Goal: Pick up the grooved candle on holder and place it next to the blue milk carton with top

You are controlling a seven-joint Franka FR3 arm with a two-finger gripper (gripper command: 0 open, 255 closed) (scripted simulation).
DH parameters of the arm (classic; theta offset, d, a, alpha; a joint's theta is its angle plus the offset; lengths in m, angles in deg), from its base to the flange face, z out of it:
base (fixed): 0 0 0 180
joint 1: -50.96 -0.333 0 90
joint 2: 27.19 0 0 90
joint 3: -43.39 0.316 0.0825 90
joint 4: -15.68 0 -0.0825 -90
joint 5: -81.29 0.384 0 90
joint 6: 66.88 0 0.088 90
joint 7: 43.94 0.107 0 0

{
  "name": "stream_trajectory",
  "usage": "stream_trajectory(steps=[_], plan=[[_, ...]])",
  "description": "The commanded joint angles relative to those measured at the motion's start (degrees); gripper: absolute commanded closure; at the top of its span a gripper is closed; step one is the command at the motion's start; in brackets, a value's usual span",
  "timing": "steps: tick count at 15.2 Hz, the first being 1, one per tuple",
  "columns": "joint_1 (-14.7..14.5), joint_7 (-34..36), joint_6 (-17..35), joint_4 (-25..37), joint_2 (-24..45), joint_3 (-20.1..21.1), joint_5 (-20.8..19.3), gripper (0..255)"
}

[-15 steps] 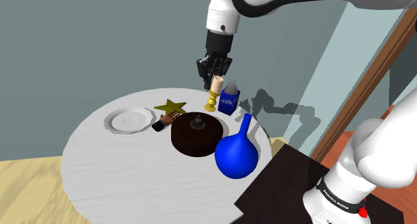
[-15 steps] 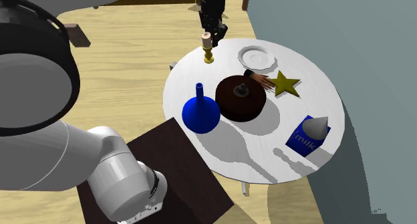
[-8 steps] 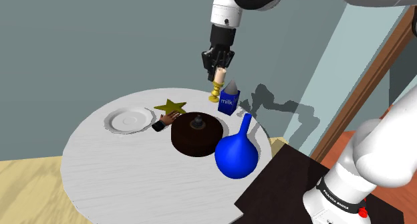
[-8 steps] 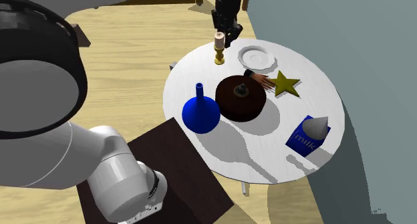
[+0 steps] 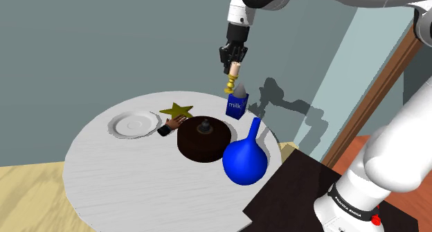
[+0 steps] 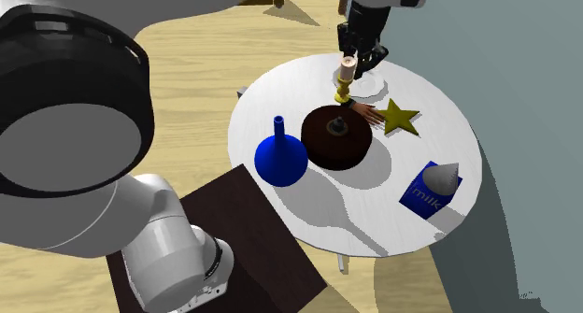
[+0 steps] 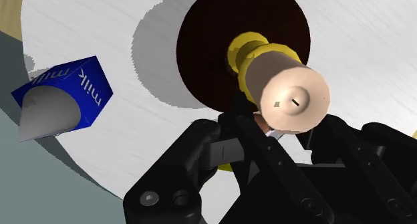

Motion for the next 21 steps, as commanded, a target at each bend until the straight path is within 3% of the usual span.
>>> stream_trajectory(steps=[1,10,18,21], plan=[[1.1,-2.2,-0.6,3.0,2.5,-1.2,-0.4,255],[6.2,-11.9,-4.0,17.2,13.5,-5.8,-1.0,255],[11.0,-19.2,-10.9,38.6,28.3,-8.5,-0.5,255],[11.0,-19.3,-8.1,34.9,27.4,-8.4,-0.5,255]])
